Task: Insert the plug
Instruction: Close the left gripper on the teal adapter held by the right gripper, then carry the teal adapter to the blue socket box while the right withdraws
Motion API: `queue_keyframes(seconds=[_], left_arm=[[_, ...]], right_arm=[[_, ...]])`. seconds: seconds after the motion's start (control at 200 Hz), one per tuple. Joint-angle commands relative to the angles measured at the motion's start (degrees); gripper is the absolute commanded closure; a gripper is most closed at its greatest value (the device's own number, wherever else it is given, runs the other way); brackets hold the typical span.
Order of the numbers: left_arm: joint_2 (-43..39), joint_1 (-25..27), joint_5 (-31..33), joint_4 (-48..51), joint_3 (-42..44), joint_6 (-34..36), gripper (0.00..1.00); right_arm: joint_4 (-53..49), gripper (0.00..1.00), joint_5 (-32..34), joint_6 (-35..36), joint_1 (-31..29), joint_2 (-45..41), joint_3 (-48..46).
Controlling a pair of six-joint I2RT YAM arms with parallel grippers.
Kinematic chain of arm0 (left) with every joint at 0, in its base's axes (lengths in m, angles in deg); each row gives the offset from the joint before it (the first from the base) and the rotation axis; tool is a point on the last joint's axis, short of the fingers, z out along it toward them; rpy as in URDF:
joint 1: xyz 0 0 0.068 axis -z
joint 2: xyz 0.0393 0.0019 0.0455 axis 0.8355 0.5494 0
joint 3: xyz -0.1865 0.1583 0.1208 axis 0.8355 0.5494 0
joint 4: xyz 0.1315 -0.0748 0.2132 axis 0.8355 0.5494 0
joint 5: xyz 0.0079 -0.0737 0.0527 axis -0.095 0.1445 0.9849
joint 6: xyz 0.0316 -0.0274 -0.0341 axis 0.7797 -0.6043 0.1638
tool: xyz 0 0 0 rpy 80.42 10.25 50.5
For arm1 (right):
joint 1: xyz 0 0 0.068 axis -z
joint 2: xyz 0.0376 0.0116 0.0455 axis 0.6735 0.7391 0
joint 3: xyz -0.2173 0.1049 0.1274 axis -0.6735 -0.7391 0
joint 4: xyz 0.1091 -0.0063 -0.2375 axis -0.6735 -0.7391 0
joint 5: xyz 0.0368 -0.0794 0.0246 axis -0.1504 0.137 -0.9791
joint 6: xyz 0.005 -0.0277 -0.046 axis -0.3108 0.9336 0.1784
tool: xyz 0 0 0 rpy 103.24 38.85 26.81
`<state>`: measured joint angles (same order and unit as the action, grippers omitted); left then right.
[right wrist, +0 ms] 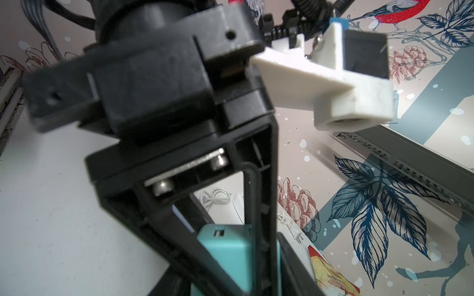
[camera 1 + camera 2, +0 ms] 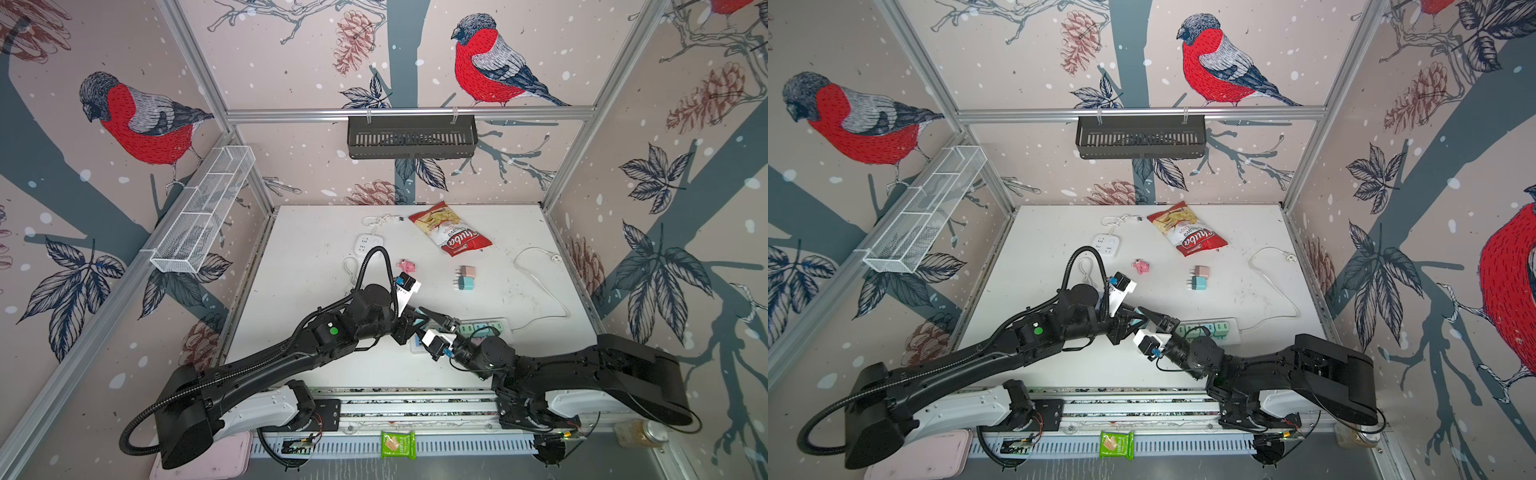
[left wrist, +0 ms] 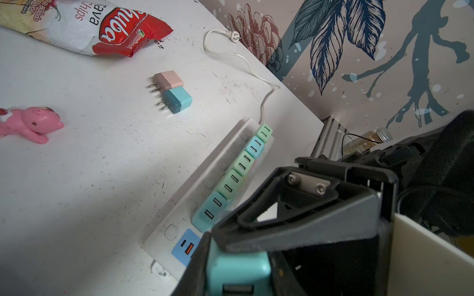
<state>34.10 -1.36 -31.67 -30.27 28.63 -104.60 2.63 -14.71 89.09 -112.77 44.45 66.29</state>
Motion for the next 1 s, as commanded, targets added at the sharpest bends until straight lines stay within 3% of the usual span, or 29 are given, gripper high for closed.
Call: queue_keyframes(seconds=[0.0,0.05,0.265,0.42,0.6,0.74,0.88,0.996], left_arm=[[-1.3,-0.5,1.1,1.5,-2.7,1.5,1.00],[-1.9,-1.6,1.9,5.1,-6.1,2.6,1.00],[4.4,-13.9,2.6,24.2,-26.8,8.0,1.00],[13.4,-21.2,0.7,30.3,-38.3,11.7,1.00],[20.1,-22.7,-1.6,31.8,-45.2,12.9,1.00],[22.2,-22.9,-4.6,32.2,-47.9,15.9,1.00],[27.0,-23.1,-1.3,42.2,-52.4,30.7,1.00],[29.4,-23.1,10.3,46.7,-52.8,38.1,1.00]], right_arm=[[8.2,0.18,1.9,-0.3,-0.1,-0.3,-1.6],[10.5,0.00,2.5,0.1,-0.1,-0.8,-3.0],[15.4,0.00,6.9,0.8,1.0,-7.6,-7.4],[2.7,0.00,6.5,-4.2,5.8,-18.0,-7.3],[-13.4,0.00,-3.3,-12.4,12.9,-33.7,-7.8],[-15.6,0.00,-3.3,-18.1,17.1,-41.2,-9.2],[-21.7,0.00,-1.4,-26.7,23.0,-40.5,-6.5],[-24.2,0.00,5.4,-32.9,28.4,-36.1,-5.4]])
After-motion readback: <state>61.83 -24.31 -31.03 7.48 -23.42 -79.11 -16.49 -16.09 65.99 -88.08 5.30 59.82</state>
